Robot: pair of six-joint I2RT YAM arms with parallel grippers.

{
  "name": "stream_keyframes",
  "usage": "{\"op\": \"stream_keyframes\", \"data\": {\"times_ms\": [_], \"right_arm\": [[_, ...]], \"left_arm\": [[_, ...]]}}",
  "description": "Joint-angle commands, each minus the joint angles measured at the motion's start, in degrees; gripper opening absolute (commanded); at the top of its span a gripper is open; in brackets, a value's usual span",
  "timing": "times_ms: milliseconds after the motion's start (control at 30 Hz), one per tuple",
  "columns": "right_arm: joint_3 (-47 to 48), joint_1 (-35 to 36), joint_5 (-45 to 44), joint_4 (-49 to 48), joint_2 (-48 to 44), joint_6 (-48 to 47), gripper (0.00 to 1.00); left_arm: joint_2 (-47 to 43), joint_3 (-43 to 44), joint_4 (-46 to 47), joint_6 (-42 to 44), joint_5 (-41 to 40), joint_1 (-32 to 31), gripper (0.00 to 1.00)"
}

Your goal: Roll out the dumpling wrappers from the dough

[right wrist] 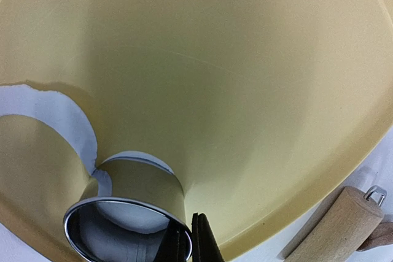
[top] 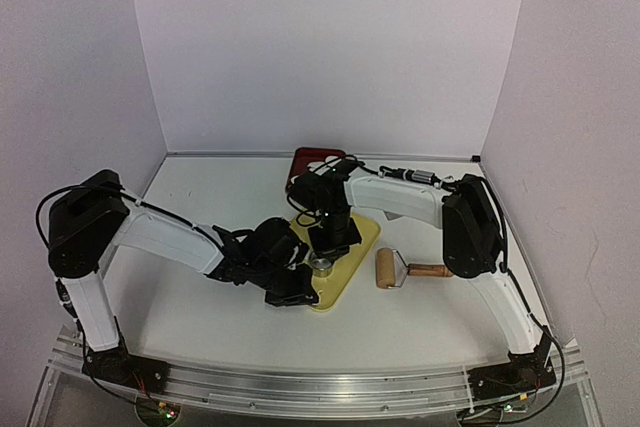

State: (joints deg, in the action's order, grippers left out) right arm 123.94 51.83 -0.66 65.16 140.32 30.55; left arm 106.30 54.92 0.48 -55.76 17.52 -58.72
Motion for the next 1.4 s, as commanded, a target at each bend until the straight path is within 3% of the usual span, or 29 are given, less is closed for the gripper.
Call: {"op": "stream_keyframes", "data": {"times_ms": [0, 133, 400, 667, 833, 1367], "right_arm": [[-3.3, 1.2, 2.8, -0.8, 3.7, 0.9, 0.0], [-3.3, 1.2, 2.8, -0.8, 2.8, 0.6, 0.0], [-2.9, 0.8, 3.2, -0.7, 0.8, 0.3, 0.0], [-2.9, 0.2, 2.8, -0.6, -1.3, 0.4, 0.0], [-2.8, -0.4, 4.1, -0.7, -2.7, 0.5, 0.0], [-2.8, -1.7, 5.8, -1.6, -11.3, 1.5, 0.0]], "left_arm": [[-8.1, 1.5, -5.9, -0.3, -9.9, -0.2, 0.0], [-10.9, 3.3, -14.2, -0.6, -16.5, 1.3, 0.0], [-7.6, 4.9, -16.1, 1.5, -13.4, 6.1, 0.15], [-6.2, 8.1, -18.4, 4.6, -13.5, 8.3, 0.53], [-8.2, 7.8, -18.7, 5.7, -13.7, 8.3, 0.7], [-20.1, 3.9, -20.1, 3.0, -16.9, 10.4, 0.82]]}}
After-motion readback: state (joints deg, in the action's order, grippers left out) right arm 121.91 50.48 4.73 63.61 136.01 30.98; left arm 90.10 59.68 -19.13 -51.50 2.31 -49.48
